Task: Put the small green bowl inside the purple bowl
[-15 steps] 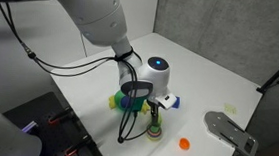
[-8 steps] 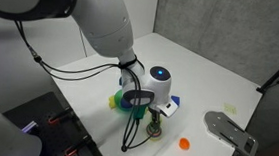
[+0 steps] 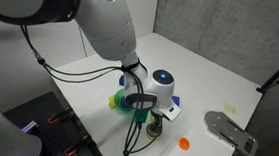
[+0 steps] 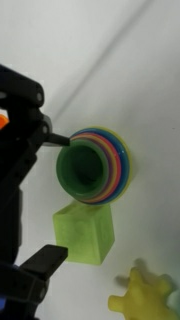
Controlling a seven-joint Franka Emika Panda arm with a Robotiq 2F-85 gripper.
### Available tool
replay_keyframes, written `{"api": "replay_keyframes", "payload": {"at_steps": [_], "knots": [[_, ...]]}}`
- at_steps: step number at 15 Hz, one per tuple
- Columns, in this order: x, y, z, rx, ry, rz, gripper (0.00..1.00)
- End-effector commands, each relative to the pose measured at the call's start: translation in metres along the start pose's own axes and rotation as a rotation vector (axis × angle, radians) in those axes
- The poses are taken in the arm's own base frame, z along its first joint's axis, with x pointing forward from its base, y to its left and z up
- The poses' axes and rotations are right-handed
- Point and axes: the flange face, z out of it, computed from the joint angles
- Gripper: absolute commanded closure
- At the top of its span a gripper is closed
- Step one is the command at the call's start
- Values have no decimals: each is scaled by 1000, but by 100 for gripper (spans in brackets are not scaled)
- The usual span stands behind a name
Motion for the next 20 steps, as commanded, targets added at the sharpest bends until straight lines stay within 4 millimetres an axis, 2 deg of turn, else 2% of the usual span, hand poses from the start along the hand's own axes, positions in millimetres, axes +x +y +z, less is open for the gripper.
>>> {"api": "replay_keyframes", "payload": {"at_steps": [1, 4, 10, 20], "knots": [[2, -6, -28, -43, 1, -3, 0], [-3, -19, -59, -102, -8, -19, 0], [-24, -48, -142, -179, -30, -102, 0], [-89, -62, -302, -229, -167, -297, 0]]}}
